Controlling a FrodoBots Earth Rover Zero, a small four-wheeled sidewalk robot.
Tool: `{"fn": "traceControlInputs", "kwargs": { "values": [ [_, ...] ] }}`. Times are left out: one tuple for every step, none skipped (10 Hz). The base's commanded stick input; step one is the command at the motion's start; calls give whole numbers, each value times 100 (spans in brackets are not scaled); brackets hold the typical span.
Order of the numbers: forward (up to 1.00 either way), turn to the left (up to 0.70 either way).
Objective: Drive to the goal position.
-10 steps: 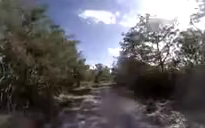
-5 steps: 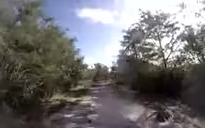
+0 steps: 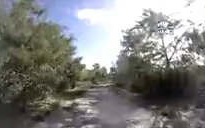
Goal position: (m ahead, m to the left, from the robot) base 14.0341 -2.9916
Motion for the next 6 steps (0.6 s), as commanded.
{"fn": "traceControlInputs", "kwargs": {
  "values": [
    [70,0],
    [70,0],
    [70,0],
    [70,0],
    [70,0],
    [70,0]
  ]
}}
